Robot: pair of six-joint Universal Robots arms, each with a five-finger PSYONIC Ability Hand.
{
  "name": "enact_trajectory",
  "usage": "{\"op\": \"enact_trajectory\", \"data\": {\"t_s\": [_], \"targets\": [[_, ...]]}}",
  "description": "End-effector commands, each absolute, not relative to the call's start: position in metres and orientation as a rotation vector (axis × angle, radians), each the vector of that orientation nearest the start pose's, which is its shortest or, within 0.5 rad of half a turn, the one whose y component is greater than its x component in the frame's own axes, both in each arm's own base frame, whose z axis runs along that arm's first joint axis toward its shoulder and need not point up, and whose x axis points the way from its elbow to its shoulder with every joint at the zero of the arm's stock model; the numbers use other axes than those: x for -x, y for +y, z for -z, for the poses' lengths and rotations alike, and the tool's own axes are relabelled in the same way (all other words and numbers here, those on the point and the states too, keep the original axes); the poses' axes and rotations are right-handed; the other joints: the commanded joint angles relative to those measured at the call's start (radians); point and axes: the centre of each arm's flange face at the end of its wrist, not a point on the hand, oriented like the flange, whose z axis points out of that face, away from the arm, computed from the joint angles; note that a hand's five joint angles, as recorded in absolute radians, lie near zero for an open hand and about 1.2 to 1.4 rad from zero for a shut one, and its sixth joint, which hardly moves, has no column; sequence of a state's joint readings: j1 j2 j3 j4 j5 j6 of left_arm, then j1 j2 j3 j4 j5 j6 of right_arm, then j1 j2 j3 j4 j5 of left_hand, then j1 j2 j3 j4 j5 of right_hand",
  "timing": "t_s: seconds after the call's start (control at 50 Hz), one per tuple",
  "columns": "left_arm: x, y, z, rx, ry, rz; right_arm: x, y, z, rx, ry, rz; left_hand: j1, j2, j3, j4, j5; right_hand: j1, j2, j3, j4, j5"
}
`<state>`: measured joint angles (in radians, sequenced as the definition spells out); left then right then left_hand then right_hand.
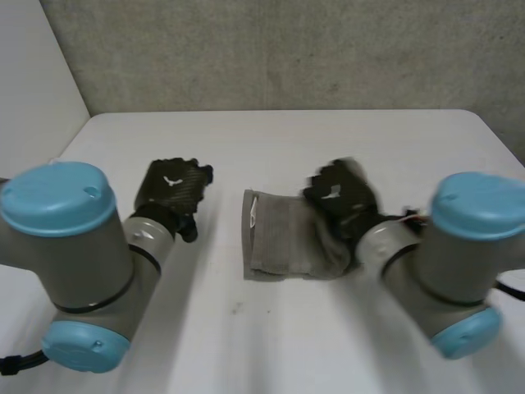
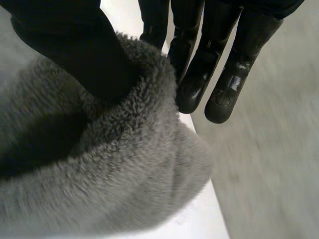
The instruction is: Fold the towel.
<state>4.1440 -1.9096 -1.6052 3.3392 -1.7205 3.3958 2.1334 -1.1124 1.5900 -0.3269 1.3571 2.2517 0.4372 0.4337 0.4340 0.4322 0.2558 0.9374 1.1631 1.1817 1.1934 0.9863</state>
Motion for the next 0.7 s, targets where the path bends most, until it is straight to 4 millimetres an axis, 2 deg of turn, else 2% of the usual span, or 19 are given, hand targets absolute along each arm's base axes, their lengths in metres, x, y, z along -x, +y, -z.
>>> {"op": "enact_trajectory", "data": {"t_s": [0.02,0.1,0.14,0.16,0.18,0.2,0.26,0.32,0.36,0.38,0.42,0.48,0.52,0.54,0.58,0.62,0.64,0.68,0.7], "targets": [[0.280,-0.241,-0.204,-0.765,2.368,2.078,-0.373,-0.187,-0.123,1.949,1.443,1.883,0.029,0.032,0.032,0.034,0.036,0.459,0.233,0.215,0.203,0.235],[0.281,-0.242,-0.204,-0.755,2.381,2.087,-0.377,-0.189,-0.118,1.979,1.440,1.890,0.029,0.032,0.032,0.034,0.036,0.459,0.233,0.215,0.203,0.235],[0.281,-0.242,-0.204,-0.755,2.381,2.087,-0.376,-0.196,-0.130,1.938,1.459,1.940,0.029,0.032,0.032,0.034,0.036,0.220,-0.005,-0.024,-0.036,-0.003],[0.282,-0.244,-0.204,-0.754,2.378,2.091,-0.376,-0.196,-0.131,1.938,1.459,1.940,0.029,0.032,0.032,0.034,0.036,0.219,-0.007,-0.025,-0.037,-0.004],[0.283,-0.247,-0.207,-0.747,2.370,2.108,-0.375,-0.197,-0.142,1.894,1.475,1.972,0.029,0.032,0.032,0.034,0.036,0.016,-0.210,-0.229,-0.240,-0.208],[0.283,-0.247,-0.207,-0.747,2.370,2.108,-0.375,-0.197,-0.142,1.894,1.475,1.972,0.029,0.032,0.032,0.034,0.036,0.014,-0.212,-0.231,-0.242,-0.210],[0.289,-0.252,-0.218,-0.741,2.332,2.175,-0.359,-0.213,-0.175,1.620,1.623,2.021,0.035,0.038,0.038,0.040,0.042,-0.751,-0.976,-0.995,-1.007,-0.974],[0.298,-0.259,-0.226,-0.740,2.310,2.230,-0.348,-0.222,-0.185,1.489,1.699,2.019,0.038,0.041,0.041,0.043,0.045,-0.763,-0.989,-1.007,-1.019,-0.986],[0.307,-0.265,-0.233,-0.716,2.315,2.298,-0.326,-0.234,-0.207,1.230,1.791,2.015,0.038,0.041,0.041,0.043,0.045,-0.763,-0.989,-1.007,-1.019,-0.986],[0.307,-0.265,-0.233,-0.716,2.315,2.298,-0.326,-0.234,-0.207,1.228,1.792,2.015,0.038,0.041,0.041,0.043,0.045,-0.763,-0.989,-1.007,-1.019,-0.986],[0.314,-0.266,-0.237,-0.696,2.329,2.339,-0.300,-0.245,-0.220,0.988,1.895,1.962,0.038,0.041,0.041,0.043,0.045,-0.763,-0.989,-1.007,-1.019,-0.986],[0.327,-0.269,-0.240,-0.654,2.395,2.405,-0.286,-0.253,-0.221,0.885,1.965,1.917,0.046,0.050,0.050,0.051,0.053,-0.763,-0.989,-1.007,-1.019,-0.986],[0.344,-0.271,-0.240,-0.654,2.481,2.457,-0.263,-0.262,-0.217,0.730,2.103,1.794,0.058,0.062,0.061,0.063,0.065,-0.763,-0.989,-1.007,-1.019,-0.986],[0.344,-0.271,-0.240,-0.654,2.482,2.457,-0.263,-0.262,-0.217,0.730,2.104,1.793,0.058,0.062,0.061,0.063,0.065,-0.763,-0.989,-1.007,-1.019,-0.986],[0.353,-0.268,-0.235,-0.689,2.544,2.435,-0.250,-0.264,-0.211,0.636,2.187,1.648,0.061,0.065,0.064,0.066,0.068,-0.763,-0.989,-1.007,-1.019,-0.986],[0.372,-0.260,-0.220,-0.794,2.691,2.319,-0.245,-0.265,-0.209,0.602,2.205,1.598,0.061,0.065,0.064,0.066,0.068,-0.763,-0.989,-1.007,-1.019,-0.986],[0.372,-0.260,-0.219,-0.794,2.692,2.319,-0.245,-0.265,-0.209,0.602,2.206,1.598,0.061,0.065,0.064,0.066,0.068,-0.763,-0.989,-1.007,-1.019,-0.986],[0.390,-0.250,-0.199,-0.902,2.812,2.171,-0.232,-0.275,-0.208,0.536,2.213,1.556,0.058,0.062,0.061,0.063,0.065,-0.763,-0.989,-1.007,-1.019,-0.986],[0.390,-0.250,-0.199,-0.902,2.812,2.171,-0.232,-0.276,-0.208,0.536,2.213,1.556,0.058,0.062,0.061,0.063,0.065,-0.763,-0.989,-1.007,-1.019,-0.986]]}}
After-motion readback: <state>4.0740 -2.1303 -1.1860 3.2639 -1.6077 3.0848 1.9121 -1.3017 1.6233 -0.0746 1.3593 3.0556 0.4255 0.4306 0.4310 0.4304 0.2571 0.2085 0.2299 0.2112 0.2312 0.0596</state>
